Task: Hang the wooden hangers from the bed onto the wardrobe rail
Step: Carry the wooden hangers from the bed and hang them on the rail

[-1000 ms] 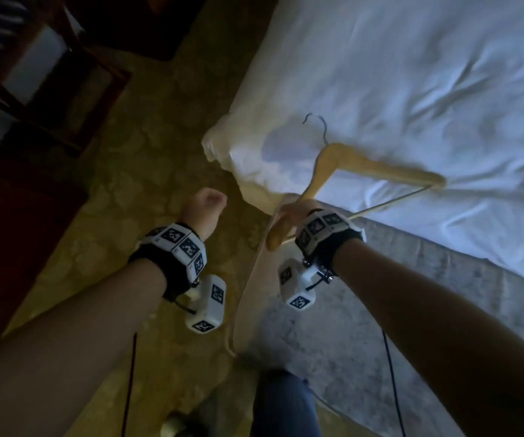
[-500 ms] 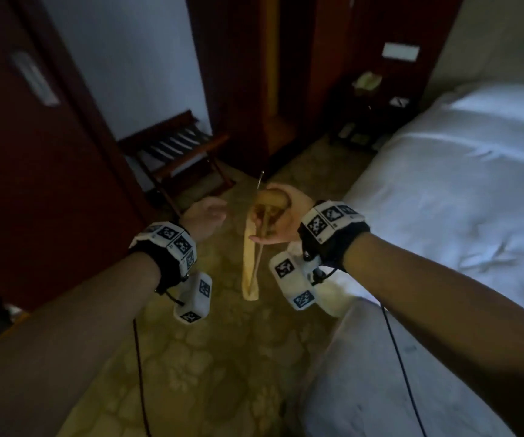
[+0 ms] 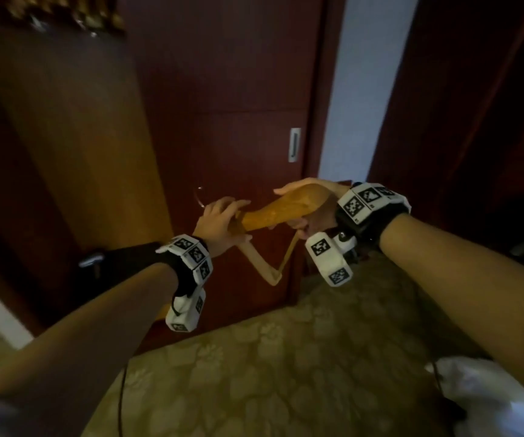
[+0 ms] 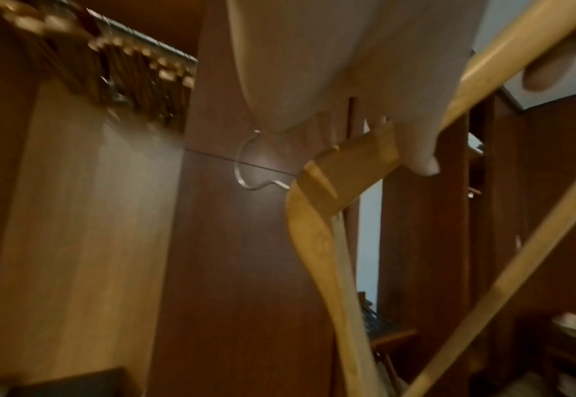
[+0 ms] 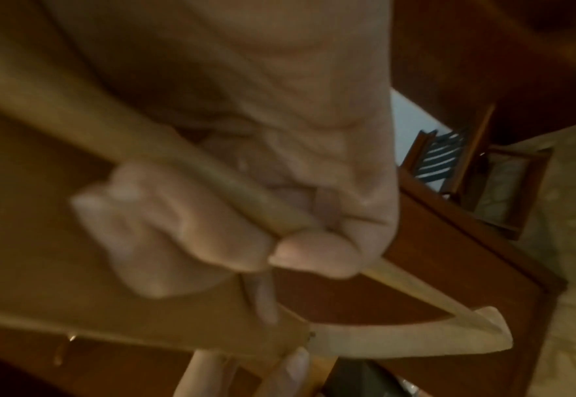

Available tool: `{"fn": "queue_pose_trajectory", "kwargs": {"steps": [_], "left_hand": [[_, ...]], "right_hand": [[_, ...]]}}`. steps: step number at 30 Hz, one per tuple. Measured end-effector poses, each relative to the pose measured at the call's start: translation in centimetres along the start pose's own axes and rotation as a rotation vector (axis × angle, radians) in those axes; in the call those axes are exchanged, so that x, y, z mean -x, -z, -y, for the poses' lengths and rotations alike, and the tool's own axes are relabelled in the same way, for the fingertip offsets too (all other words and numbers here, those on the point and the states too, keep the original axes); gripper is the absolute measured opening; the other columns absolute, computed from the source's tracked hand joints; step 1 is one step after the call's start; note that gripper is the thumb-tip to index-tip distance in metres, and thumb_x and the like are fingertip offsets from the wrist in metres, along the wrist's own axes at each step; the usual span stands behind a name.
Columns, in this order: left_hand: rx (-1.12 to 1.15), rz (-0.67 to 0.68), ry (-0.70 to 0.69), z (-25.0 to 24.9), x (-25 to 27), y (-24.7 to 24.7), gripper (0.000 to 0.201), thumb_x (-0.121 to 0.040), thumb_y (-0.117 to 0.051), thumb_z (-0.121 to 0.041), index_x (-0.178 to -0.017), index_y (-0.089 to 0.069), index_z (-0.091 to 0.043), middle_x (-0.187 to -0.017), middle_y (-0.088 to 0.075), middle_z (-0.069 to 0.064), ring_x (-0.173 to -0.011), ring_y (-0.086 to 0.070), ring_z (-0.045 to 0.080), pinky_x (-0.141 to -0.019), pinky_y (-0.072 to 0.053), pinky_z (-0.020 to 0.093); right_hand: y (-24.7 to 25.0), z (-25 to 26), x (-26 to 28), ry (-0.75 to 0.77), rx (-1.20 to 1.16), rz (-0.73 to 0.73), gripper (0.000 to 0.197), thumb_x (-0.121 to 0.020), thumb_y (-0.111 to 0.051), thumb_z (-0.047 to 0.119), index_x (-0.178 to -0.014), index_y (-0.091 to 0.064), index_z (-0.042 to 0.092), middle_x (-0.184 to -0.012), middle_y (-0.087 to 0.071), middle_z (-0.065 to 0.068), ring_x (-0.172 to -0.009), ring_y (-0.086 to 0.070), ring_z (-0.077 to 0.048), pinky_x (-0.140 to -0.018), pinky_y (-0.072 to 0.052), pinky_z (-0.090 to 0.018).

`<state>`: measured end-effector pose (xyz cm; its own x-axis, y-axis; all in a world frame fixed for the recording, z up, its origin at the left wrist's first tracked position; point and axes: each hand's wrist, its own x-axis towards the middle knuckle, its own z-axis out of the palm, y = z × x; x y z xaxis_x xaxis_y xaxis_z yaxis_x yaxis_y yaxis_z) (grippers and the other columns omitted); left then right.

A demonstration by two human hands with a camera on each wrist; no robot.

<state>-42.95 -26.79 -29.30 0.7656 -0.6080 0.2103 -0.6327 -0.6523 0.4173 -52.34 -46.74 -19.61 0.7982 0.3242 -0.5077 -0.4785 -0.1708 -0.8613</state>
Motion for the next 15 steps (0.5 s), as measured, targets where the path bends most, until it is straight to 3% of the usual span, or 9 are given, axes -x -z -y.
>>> {"fn": "queue_pose_trajectory", "kwargs": {"steps": [3, 5, 7, 9, 10, 11, 12, 14, 15], "left_hand": [[-0.038, 0.102, 0.021, 4.8, -0.6, 3.6, 0.049, -0.086, -0.063, -0.039, -0.130, -0.045, -0.027, -0.122, -0.049, -0.003, -0.117, -0.045, 0.022, -0.095, -0.039, 0.042], [-0.005, 0.089, 0.134, 8.4, -0.9, 5.4, 0.041, -0.087, -0.063, -0.037, -0.122, -0.047, -0.021, -0.104, -0.051, -0.005, -0.098, -0.052, 0.019, -0.079, -0.042, 0.032], [0.056, 0.016, 0.253, 11.3, -1.2, 6.4, 0.038, -0.086, -0.064, -0.037, -0.116, -0.049, -0.018, -0.096, -0.053, -0.002, -0.090, -0.054, 0.019, -0.072, -0.041, 0.028], [0.119, -0.071, 0.360, 14.2, -1.7, 7.4, 0.029, -0.087, -0.065, -0.033, -0.106, -0.050, -0.017, -0.089, -0.055, -0.002, -0.085, -0.053, 0.018, -0.067, -0.042, 0.024], [0.152, -0.115, 0.418, 15.6, -2.0, 8.0, 0.025, -0.087, -0.064, -0.031, -0.101, -0.050, -0.016, -0.086, -0.053, -0.002, -0.082, -0.052, 0.018, -0.062, -0.040, 0.022], [0.173, -0.157, 0.482, 17.0, -2.1, 8.9, 0.025, -0.088, -0.064, -0.031, -0.099, -0.049, -0.015, -0.085, -0.053, -0.001, -0.079, -0.051, 0.018, -0.058, -0.039, 0.022], [0.182, -0.195, 0.538, 18.5, -2.1, 10.1, 0.027, -0.088, -0.063, -0.033, -0.100, -0.049, -0.013, -0.086, -0.052, 0.001, -0.079, -0.051, 0.018, -0.057, -0.038, 0.022], [0.187, -0.256, 0.627, 21.1, -1.8, 12.9, 0.033, -0.088, -0.062, -0.036, -0.102, -0.051, -0.009, -0.090, -0.052, 0.003, -0.083, -0.050, 0.019, -0.062, -0.038, 0.023], [0.193, -0.298, 0.665, 22.2, -1.6, 14.3, 0.035, -0.088, -0.062, -0.037, -0.103, -0.051, -0.008, -0.090, -0.052, 0.003, -0.086, -0.051, 0.019, -0.065, -0.039, 0.024]], "right_hand": [[-1.4, 3.6, -5.4, 0.060, -0.031, 0.047, 0.049, -0.084, -0.046, 0.050, -0.070, -0.058, 0.005, -0.048, -0.050, -0.005, -0.047, -0.047, -0.016, -0.062, -0.036, -0.031], [-2.0, 6.1, -9.8, 0.130, -0.221, -0.018, 0.043, -0.088, -0.045, 0.046, -0.070, -0.056, 0.009, -0.056, -0.055, -0.007, -0.059, -0.049, -0.018, -0.066, -0.042, -0.034], [-2.4, 8.6, -14.3, 0.233, -0.338, -0.203, 0.035, -0.096, -0.040, 0.038, -0.083, -0.059, 0.011, -0.075, -0.062, -0.008, -0.077, -0.055, -0.022, -0.069, -0.049, -0.041], [-3.4, 10.9, -19.0, 0.300, -0.212, -0.411, 0.039, -0.096, -0.041, 0.044, -0.110, -0.057, 0.010, -0.107, -0.059, -0.009, -0.102, -0.056, -0.028, -0.075, -0.052, -0.045], [-4.2, 11.8, -21.4, 0.326, -0.079, -0.512, 0.045, -0.096, -0.040, 0.046, -0.118, -0.054, 0.009, -0.114, -0.056, -0.010, -0.109, -0.055, -0.029, -0.079, -0.051, -0.045], [-5.1, 12.5, -23.5, 0.369, 0.069, -0.588, 0.046, -0.096, -0.040, 0.046, -0.114, -0.055, 0.007, -0.111, -0.056, -0.012, -0.106, -0.057, -0.030, -0.082, -0.051, -0.045], [-6.0, 13.1, -25.6, 0.429, 0.197, -0.624, 0.040, -0.096, -0.041, 0.043, -0.100, -0.058, 0.007, -0.100, -0.057, -0.013, -0.096, -0.060, -0.030, -0.082, -0.051, -0.046], [-7.8, 13.8, -29.4, 0.493, 0.361, -0.552, 0.032, -0.096, -0.045, 0.039, -0.082, -0.054, 0.011, -0.080, -0.057, -0.008, -0.071, -0.058, -0.022, -0.073, -0.053, -0.042], [-8.7, 14.2, -31.2, 0.461, 0.427, -0.449, 0.031, -0.096, -0.046, 0.039, -0.089, -0.055, 0.010, -0.077, -0.057, -0.005, -0.066, -0.056, -0.018, -0.067, -0.053, -0.036]]}}
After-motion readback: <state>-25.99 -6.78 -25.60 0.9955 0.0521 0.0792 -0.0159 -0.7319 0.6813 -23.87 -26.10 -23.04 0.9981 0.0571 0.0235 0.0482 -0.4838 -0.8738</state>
